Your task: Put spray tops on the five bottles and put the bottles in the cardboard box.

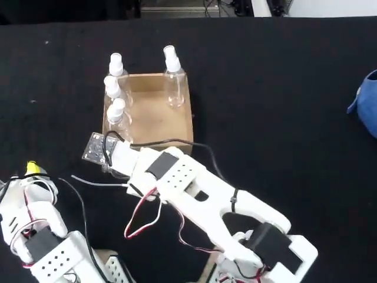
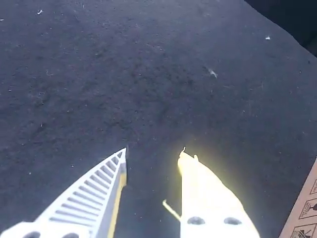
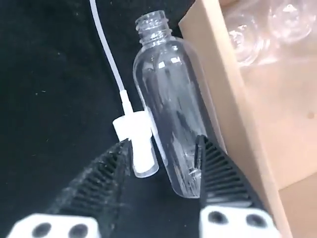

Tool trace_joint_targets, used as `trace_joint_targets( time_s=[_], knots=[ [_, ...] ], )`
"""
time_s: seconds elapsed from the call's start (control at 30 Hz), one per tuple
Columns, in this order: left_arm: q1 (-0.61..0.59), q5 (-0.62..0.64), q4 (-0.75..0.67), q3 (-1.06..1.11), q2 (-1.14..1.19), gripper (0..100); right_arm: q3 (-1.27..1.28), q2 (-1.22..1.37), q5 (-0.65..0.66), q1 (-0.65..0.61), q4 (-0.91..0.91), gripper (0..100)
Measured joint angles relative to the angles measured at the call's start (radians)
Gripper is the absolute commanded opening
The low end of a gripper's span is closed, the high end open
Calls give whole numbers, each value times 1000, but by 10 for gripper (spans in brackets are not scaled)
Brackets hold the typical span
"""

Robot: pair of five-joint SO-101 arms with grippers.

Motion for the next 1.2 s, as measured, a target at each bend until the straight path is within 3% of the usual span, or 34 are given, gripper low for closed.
trace_joint_targets(
  time_s=[0.27, 0.53, 0.87, 1.2],
  knots=[
    [0, 0, 0, 0, 0, 30, -25, -87, -2, -3, 175, 170],
    [0, 0, 0, 0, 0, 30, -18, -140, 26, -5, 98, 170],
    [0, 0, 0, 0, 0, 30, 2, -8, 48, -5, -40, 169],
    [0, 0, -2, 0, 0, 30, -9, -14, 49, -12, 89, 168]
  ],
)
